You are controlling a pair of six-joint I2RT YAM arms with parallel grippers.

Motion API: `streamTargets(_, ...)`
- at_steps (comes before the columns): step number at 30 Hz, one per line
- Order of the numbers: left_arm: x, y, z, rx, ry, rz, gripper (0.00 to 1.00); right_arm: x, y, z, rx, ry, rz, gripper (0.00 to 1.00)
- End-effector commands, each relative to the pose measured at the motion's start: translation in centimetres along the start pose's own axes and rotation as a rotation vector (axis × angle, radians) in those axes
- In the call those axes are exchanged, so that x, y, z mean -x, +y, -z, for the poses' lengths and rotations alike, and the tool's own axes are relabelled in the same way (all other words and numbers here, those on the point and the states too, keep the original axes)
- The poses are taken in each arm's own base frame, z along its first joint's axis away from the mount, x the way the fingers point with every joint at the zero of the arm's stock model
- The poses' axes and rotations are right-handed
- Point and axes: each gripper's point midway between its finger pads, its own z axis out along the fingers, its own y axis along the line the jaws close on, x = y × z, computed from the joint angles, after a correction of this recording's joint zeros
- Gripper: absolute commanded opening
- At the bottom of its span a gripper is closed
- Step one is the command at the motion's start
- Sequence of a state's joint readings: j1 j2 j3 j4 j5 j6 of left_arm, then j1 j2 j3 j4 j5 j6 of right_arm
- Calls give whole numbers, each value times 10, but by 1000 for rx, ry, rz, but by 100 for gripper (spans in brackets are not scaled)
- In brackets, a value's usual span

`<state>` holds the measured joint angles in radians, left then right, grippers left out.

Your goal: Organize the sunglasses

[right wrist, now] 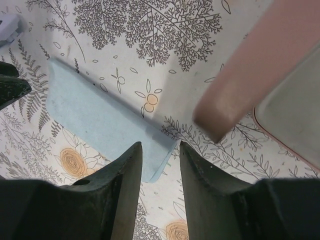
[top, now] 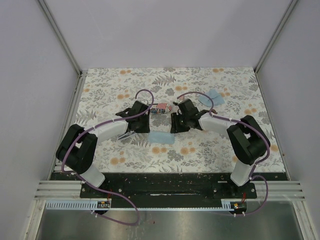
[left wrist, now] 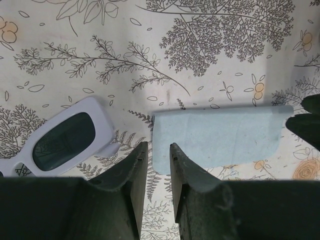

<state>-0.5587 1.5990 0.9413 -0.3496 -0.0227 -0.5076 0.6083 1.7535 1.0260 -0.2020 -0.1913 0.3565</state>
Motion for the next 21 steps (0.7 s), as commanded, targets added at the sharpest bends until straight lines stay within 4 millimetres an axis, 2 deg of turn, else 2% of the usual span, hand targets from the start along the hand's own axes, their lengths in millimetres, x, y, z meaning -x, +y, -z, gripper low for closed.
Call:
streamTargets(1, 14, -6, 4, -40, -65, 40, 28, 19, 7, -13, -2, -47, 69, 44)
streamTargets(5, 11, -7, 4, -51, -64, 52, 28, 11, 8, -21, -2, -16, 76, 42)
streamTargets(8, 9, -5, 3, -49, -61, 53, 28, 1, 4, -20, -9, 2, 74, 34)
streamTargets(11, 7, -9, 0, -75, -50, 46, 27, -7, 0, -17, -20, 12, 69, 21)
streamTargets(13, 7, -11, -2, -85, -46, 30, 27, -10, -4, -14, -43, 10, 60, 8)
streamTargets(14, 8, -12, -3, -90, -47, 22, 27, -11, -6, -12, -55, 13, 57, 4)
streamTargets(16, 12, -14, -5, -101, -62, 6, 27, -10, -8, -9, -71, 9, 57, 0)
streamTargets(21, 20, -17, -8, -119, -103, -29, 28, -11, -19, -6, -141, 32, 50, 0)
